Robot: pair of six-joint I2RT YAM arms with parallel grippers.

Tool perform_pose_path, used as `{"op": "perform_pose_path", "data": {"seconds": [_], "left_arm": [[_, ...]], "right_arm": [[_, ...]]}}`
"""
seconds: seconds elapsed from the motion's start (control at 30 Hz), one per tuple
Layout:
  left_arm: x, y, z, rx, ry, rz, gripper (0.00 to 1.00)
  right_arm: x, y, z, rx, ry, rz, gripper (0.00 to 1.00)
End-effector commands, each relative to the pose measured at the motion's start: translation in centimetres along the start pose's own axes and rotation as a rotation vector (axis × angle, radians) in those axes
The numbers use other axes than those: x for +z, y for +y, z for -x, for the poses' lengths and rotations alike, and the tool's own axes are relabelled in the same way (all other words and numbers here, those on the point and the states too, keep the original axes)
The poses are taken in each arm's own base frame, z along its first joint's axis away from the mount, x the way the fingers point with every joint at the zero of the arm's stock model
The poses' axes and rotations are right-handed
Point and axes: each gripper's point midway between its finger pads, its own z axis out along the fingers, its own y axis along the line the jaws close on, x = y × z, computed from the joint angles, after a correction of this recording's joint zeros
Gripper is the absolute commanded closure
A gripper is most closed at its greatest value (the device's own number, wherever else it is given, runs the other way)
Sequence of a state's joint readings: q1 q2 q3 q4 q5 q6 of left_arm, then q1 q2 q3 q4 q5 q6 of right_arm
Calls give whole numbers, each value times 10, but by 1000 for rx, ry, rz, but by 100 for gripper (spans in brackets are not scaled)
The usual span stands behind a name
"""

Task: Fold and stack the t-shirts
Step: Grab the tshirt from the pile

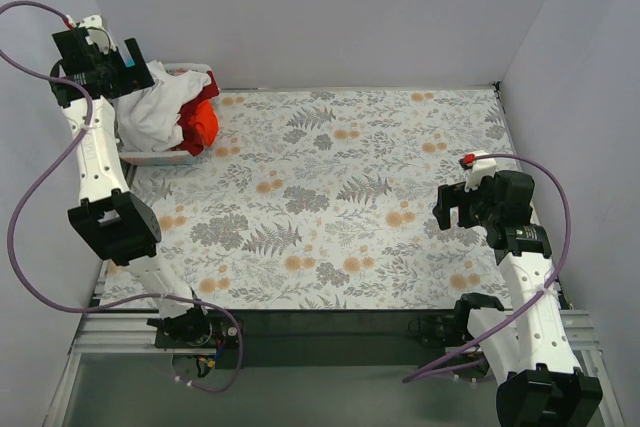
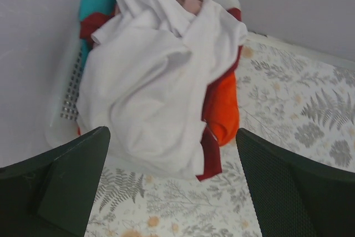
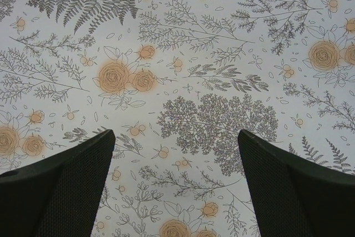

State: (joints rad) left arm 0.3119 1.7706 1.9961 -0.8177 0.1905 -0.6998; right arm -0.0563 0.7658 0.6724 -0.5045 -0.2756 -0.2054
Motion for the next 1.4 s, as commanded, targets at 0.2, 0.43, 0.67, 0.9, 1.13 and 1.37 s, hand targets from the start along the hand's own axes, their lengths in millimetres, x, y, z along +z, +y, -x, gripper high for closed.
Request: {"op": "perform_pose_path", "data": {"seconds": [0.2,0.43,0.67,0.9,1.13,1.37], "left_arm": [[69,55,25,25,-56,89,2],[113,54,2,18,-18,26,2],[128,53,-3,23,-11,-3,46],[84,30,53,53,-138,-67,100],[-29,-66,105,95,-292,-389,100],[-112,-205,88,182,-310,-682,100]], "right_arm": [[2,-3,7,2,-24,-1,2],[5,-5,4,10,-5,-1,2],[7,-8,3,21,8,-9,2],[9,-9,2,27,15,-10,2],[9,-9,1,28,18,-8,2],[7,-7,3,16,5,6,2]]}}
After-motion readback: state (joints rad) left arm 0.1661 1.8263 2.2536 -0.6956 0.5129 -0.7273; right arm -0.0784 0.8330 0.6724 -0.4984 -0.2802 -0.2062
